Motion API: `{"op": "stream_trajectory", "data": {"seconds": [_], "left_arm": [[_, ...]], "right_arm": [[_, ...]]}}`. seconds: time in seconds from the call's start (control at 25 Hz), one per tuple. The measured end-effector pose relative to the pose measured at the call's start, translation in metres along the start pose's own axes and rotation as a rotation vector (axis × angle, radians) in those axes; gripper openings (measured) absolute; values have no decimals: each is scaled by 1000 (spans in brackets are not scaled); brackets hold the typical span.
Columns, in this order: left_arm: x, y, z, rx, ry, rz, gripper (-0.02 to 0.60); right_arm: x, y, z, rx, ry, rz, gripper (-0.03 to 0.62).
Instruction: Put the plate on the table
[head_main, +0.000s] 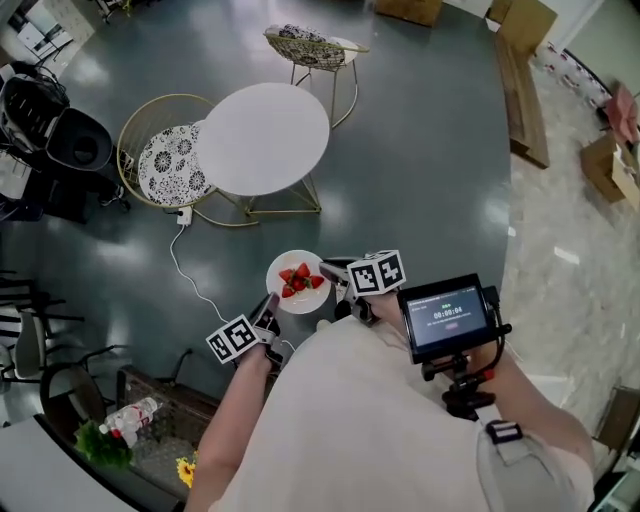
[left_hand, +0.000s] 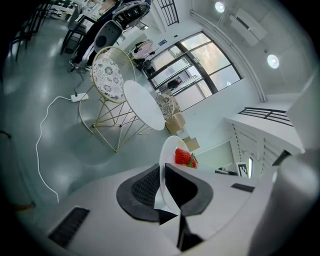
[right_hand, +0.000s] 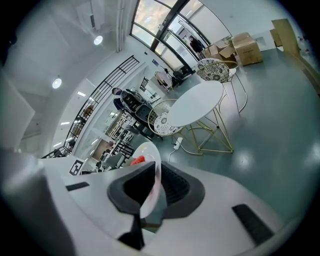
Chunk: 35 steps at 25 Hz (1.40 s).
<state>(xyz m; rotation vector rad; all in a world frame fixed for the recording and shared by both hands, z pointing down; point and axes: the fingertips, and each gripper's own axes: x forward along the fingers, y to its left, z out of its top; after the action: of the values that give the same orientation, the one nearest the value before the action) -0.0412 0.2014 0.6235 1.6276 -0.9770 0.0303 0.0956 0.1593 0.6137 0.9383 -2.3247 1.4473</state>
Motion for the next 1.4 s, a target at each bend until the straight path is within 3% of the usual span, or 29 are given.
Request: {"op": "stream_trajectory", "data": {"seconds": [0.32,0.56,1.0,1.4], "left_arm": [[5,1,3,21,11,-11,35],[49,-26,41,40,3,8,35],[86,-40,79,45,-36,54,35],[91,-22,100,15,-28,72,35]], "right_arm": [[0,2,3,12,-36,16,43],[-3,-26,59,25,-43,44,43],[6,-51,112,30,-48,106,43],[32,-58,121,48,4,88,43]]}}
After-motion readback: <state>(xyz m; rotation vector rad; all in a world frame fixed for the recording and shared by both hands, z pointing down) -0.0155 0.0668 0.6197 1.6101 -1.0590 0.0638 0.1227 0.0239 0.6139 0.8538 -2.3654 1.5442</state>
